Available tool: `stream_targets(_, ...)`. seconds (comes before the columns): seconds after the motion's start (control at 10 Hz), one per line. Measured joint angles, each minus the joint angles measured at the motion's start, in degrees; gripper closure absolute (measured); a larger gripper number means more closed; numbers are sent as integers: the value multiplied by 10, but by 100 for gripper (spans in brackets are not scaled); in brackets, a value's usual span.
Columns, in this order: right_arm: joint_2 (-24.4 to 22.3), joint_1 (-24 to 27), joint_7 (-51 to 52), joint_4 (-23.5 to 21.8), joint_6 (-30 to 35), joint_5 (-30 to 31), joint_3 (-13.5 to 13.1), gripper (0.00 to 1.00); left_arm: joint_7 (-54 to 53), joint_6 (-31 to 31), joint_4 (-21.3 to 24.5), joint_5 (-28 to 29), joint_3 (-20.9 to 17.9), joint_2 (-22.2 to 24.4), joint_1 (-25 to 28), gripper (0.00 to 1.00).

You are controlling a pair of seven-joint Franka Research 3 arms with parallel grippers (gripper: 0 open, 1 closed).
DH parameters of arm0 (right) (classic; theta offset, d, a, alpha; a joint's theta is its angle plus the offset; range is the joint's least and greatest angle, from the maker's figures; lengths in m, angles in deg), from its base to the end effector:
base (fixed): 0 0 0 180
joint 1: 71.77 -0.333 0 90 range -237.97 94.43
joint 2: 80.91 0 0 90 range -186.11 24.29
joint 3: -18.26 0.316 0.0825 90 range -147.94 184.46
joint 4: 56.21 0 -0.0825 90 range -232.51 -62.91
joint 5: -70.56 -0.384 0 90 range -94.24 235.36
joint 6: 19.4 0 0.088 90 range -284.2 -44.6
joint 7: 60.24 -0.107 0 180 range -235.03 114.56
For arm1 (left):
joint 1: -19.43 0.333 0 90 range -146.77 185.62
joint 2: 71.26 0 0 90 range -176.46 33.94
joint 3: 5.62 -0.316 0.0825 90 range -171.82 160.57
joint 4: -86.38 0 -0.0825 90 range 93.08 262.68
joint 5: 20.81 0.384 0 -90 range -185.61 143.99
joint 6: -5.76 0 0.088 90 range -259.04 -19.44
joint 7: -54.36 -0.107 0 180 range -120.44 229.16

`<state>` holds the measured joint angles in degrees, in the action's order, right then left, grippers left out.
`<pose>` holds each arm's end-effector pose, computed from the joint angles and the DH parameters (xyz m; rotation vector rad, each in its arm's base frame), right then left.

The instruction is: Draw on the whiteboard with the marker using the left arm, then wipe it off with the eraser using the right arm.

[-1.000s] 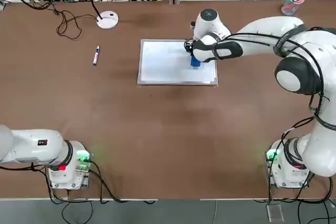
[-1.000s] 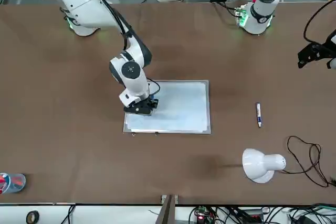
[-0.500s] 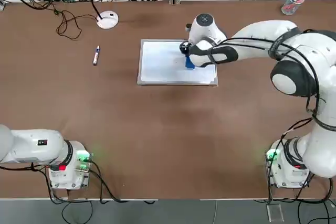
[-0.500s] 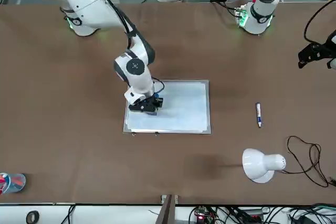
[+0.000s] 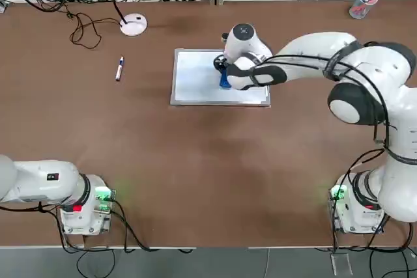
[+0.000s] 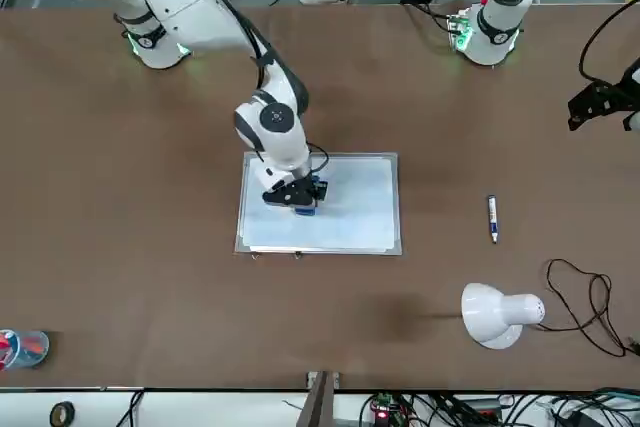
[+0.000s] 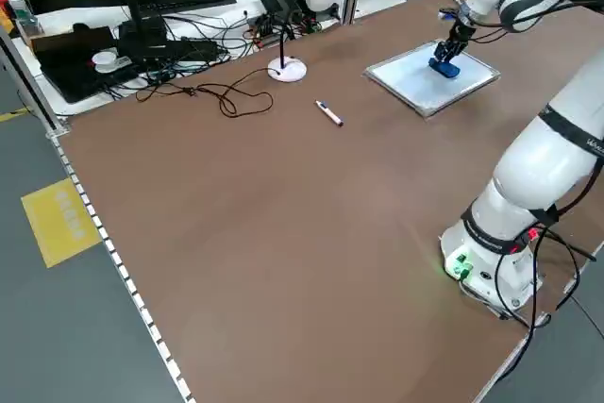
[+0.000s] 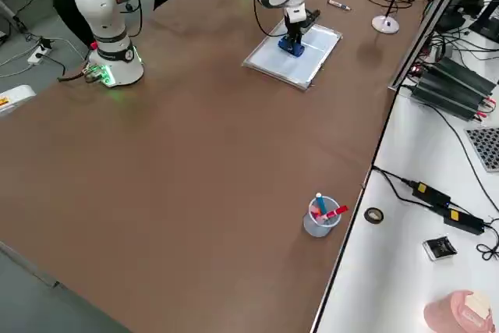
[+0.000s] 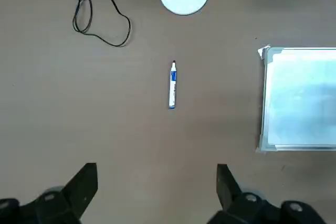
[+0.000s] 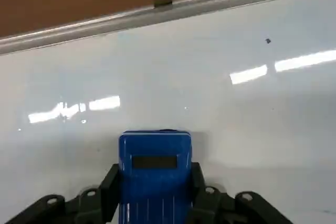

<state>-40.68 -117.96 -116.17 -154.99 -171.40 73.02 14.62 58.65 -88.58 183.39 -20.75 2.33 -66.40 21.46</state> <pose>0.5050 0.4719 0.2015 -2.9846 0.2667 -0.2959 0.5314 -0.0581 0.6189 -3.1313 0.0442 -0.0601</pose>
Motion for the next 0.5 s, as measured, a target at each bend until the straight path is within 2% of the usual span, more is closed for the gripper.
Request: stream_targets(0.5, 21, -38, -63, 29, -7, 2, -11, 44, 0, 0, 0, 0, 0, 0, 4, 0)
